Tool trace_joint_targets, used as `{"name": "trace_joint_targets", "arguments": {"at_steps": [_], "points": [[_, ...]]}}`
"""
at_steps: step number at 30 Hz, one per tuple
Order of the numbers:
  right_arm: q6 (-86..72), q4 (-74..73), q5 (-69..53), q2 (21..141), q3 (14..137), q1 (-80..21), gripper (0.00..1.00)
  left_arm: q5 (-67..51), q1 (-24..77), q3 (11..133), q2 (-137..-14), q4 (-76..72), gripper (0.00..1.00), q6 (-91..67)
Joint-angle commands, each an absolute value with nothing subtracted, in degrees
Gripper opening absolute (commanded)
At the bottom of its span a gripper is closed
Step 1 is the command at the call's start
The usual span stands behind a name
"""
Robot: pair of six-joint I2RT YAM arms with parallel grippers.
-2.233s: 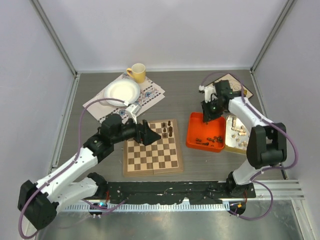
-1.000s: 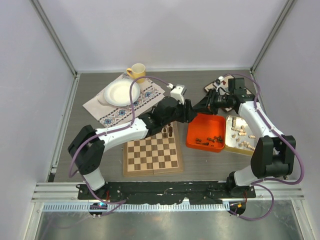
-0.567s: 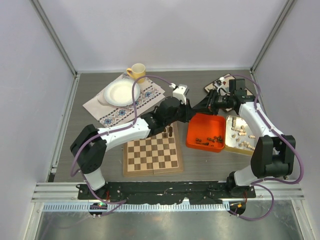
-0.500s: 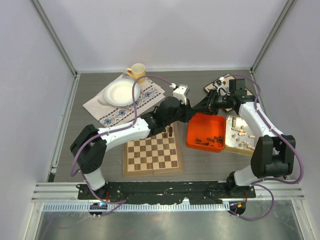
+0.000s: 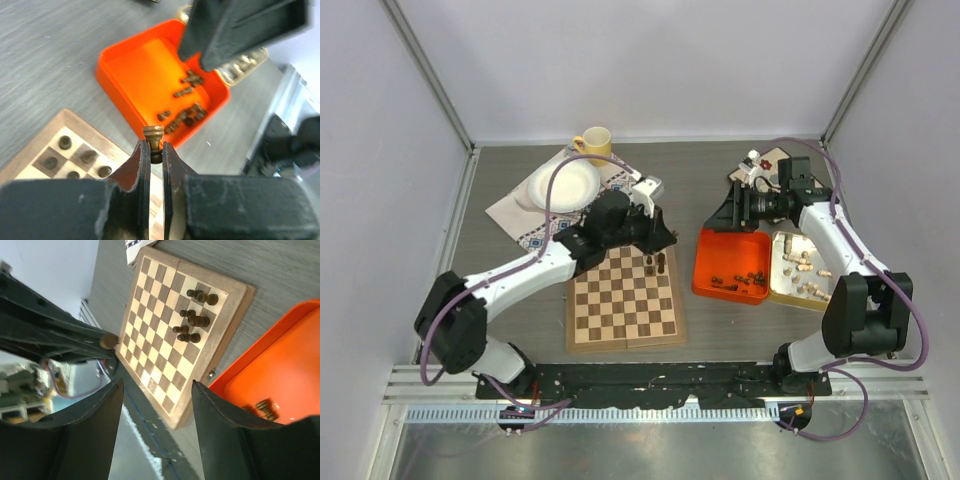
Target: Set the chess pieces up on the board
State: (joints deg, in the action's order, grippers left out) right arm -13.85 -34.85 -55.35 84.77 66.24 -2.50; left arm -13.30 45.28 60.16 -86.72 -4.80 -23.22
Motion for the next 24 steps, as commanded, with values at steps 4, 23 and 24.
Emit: {"name": "trace_joint_targets", "arguments": {"at_steps": [4,23,24], "points": [[50.91,-59.61,-65.66,80.25,69.78,-6.05,0.67,-43.48,42.36,59.15,-75.86,8.69,0.01,-15.47],[70.58,-61.26,-66.27,75.93,69.25,-26.01,0.63,-57.66,42.36,61.52,-80.16,13.62,0.01,-18.28],[70.14,-61.52,-66.53,76.2,69.61,-26.19,0.62,-57.48,42.45,61.52,-80.42,13.19,0.01,-18.37]]}}
